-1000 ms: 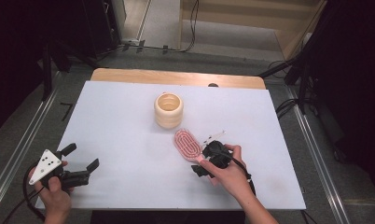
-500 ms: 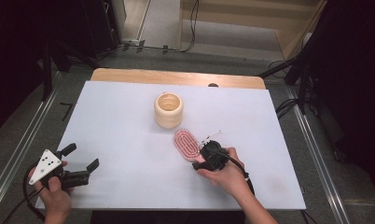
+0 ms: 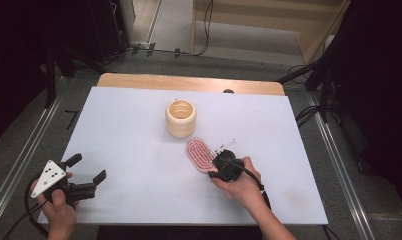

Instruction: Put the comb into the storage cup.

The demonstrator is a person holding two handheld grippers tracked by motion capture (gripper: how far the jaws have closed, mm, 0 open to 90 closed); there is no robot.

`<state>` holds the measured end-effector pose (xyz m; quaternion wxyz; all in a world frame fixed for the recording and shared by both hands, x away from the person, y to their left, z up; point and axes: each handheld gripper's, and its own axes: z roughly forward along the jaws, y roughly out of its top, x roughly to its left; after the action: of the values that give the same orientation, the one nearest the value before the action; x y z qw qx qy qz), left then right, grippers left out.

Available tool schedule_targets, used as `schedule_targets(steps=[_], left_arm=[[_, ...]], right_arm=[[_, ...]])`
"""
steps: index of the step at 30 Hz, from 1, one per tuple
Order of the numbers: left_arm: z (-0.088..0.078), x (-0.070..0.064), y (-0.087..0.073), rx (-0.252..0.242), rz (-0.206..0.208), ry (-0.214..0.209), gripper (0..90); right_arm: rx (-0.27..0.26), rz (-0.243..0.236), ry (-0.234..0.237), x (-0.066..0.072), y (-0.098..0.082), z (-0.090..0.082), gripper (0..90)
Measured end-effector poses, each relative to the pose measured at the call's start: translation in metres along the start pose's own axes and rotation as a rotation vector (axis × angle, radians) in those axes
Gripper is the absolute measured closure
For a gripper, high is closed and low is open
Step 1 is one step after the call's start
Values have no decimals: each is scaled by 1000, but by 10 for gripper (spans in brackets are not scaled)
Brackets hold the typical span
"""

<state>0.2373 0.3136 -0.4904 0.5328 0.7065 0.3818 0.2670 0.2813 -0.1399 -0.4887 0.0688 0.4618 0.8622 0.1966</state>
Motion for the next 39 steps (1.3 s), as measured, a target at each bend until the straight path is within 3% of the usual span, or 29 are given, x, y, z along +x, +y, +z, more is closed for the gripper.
schedule_targets(steps=[6, 11, 15, 39], left_arm=[[0, 0, 0, 0, -1, 0, 0], [0, 0, 0, 0, 0, -1, 0], [0, 0, 0, -1, 0, -1, 0], [1, -2, 0, 1, 7, 5, 0]], right_arm=[[0, 3, 18, -5, 0, -1, 669], [-41, 7, 53, -10, -6, -2, 679], [-41, -11, 79, -10, -8, -3, 680], [-167, -47, 69, -9, -13, -18, 681]])
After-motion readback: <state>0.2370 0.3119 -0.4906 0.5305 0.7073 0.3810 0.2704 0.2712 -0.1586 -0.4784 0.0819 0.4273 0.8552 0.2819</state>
